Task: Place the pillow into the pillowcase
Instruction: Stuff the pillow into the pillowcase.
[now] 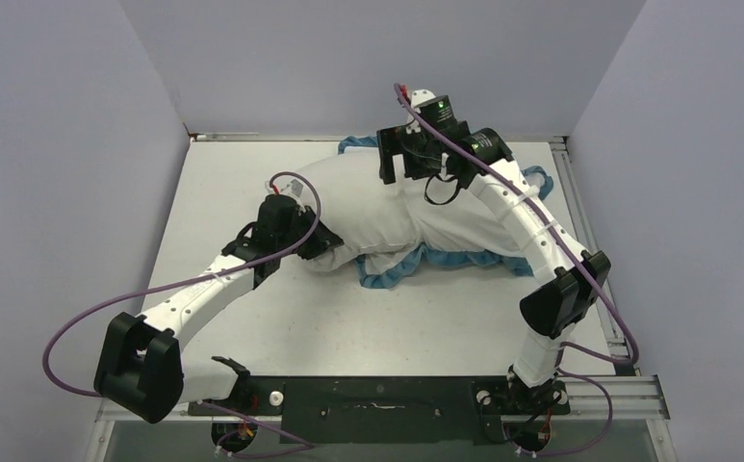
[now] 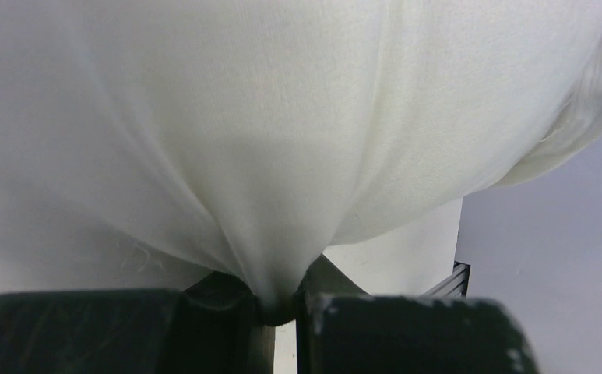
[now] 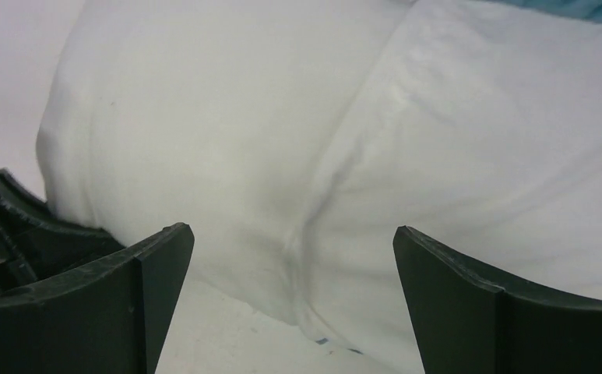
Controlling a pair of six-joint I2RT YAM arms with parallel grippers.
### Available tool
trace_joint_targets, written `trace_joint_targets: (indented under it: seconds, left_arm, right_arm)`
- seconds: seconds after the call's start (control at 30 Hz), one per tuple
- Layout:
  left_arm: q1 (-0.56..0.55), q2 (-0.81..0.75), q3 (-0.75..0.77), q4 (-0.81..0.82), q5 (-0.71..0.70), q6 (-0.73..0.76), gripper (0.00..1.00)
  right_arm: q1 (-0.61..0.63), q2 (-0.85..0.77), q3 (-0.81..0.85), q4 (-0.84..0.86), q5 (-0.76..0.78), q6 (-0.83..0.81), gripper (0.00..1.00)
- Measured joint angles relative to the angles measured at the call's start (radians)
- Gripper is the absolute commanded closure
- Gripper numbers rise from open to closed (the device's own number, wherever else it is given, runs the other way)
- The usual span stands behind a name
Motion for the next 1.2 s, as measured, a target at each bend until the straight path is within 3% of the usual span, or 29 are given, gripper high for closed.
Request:
trace_joint_targets:
  seconds: [0.13, 0.27, 0.3, 0.43, 0.57, 0.63, 0.73, 0.8, 0.87, 0.93, 0.97, 1.2]
  left_arm:
    - [-0.004, 0.0, 0.0, 0.001, 0.003, 0.0, 1.0]
    - [-0.007, 0.0, 0.0, 0.001, 0.003, 0.001, 1.0]
    - [-0.008, 0.0, 0.0, 0.001, 0.003, 0.001, 1.0]
    - [-0.015, 0.0, -0.002, 0.0, 0.003, 0.001, 1.0]
    - [-0.018, 0.0, -0.002, 0.0, 0.003, 0.001, 1.0]
    - [-0.018, 0.0, -0.005, 0.0, 0.003, 0.001, 1.0]
    - [-0.018, 0.0, -0.009, 0.0, 0.003, 0.0, 1.0]
    - [-0.018, 0.0, -0.009, 0.001, 0.004, 0.0, 1.0]
    - [-0.02, 0.0, -0.009, 0.002, 0.005, 0.001, 1.0]
    - [-0.02, 0.0, -0.009, 0.002, 0.008, 0.001, 1.0]
    - [-0.021, 0.001, -0.009, 0.003, 0.008, 0.001, 1.0]
    - [-0.024, 0.002, -0.003, -0.001, 0.008, 0.001, 1.0]
  right_arm:
    - [-0.019, 0.001, 0.068, -0.013, 0.143, -0.028, 0.05]
    - [-0.046, 0.045, 0.115, -0.014, 0.223, -0.045, 0.0]
    - [-0.051, 0.069, 0.13, -0.016, 0.232, -0.048, 0.05]
    - [-0.072, 0.224, 0.219, -0.033, 0.225, -0.048, 0.12]
    - [-0.087, 0.343, 0.257, -0.06, 0.161, -0.035, 0.05]
    - [-0.092, 0.352, 0.253, -0.064, 0.133, -0.024, 0.0]
    - [-0.095, 0.32, 0.24, -0.052, 0.105, -0.013, 0.02]
    - [-0.096, 0.297, 0.227, -0.047, 0.09, -0.002, 0.16]
    - [-0.095, 0.287, 0.226, -0.048, 0.084, 0.003, 0.47]
    - [-0.096, 0.287, 0.223, -0.053, 0.083, 0.003, 0.85]
    - [-0.096, 0.287, 0.216, -0.055, 0.082, 0.002, 0.92]
    - [-0.121, 0.295, 0.27, -0.108, -0.031, 0.014, 0.95]
